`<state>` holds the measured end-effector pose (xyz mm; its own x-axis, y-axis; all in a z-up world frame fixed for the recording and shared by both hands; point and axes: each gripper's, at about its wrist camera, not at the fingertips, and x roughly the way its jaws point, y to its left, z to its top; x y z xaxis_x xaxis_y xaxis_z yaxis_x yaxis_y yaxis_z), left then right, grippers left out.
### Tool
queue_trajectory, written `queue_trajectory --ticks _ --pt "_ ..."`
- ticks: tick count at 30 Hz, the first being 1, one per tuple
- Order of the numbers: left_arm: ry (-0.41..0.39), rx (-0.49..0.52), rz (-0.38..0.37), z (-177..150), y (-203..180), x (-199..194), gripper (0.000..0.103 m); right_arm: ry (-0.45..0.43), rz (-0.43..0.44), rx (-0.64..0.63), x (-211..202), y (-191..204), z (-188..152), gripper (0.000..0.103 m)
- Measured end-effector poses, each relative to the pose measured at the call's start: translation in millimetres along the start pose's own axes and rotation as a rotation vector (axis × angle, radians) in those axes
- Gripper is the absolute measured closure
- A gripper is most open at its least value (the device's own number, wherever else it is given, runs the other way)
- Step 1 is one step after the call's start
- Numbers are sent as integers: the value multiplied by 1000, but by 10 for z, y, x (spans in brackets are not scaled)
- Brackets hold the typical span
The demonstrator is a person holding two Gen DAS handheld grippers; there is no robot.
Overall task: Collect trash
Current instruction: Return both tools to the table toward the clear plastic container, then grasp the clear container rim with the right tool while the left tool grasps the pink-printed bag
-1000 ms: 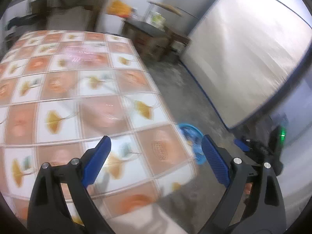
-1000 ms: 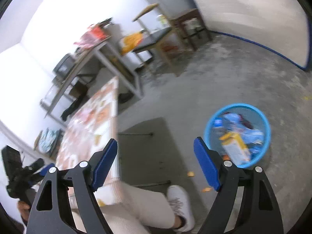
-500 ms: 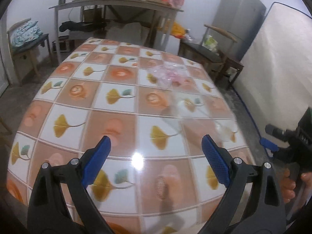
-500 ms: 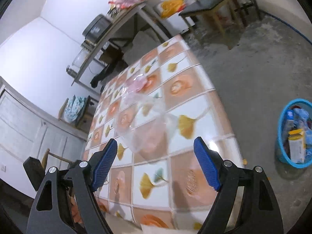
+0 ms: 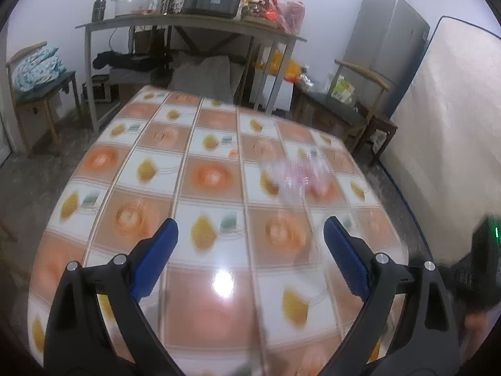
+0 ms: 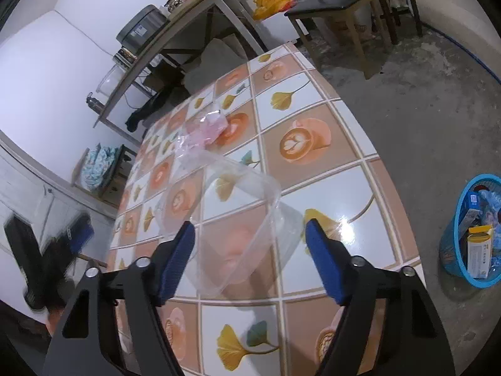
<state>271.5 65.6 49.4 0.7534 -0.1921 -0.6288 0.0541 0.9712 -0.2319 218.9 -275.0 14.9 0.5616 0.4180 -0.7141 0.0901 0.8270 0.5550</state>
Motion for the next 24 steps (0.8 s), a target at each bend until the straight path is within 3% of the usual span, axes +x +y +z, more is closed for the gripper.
queue_trajectory --ticks 3,6,14,19,24 --pt "30 37 -30 260 -108 406 13 0 -21 -4 23 -26 21 45" --pt "108 52 -34 423 -207 871 13 7 -28 -4 45 -60 36 54" --pt "222 142 -141 579 -464 1672 13 36 -42 -73 106 -31 53 83" --pt "292 225 -268 695 -560 1930 13 40 -51 -116 71 -36 62 89" --pt "364 388 -284 655 -707 2084 13 49 -48 -126 58 -47 67 89"
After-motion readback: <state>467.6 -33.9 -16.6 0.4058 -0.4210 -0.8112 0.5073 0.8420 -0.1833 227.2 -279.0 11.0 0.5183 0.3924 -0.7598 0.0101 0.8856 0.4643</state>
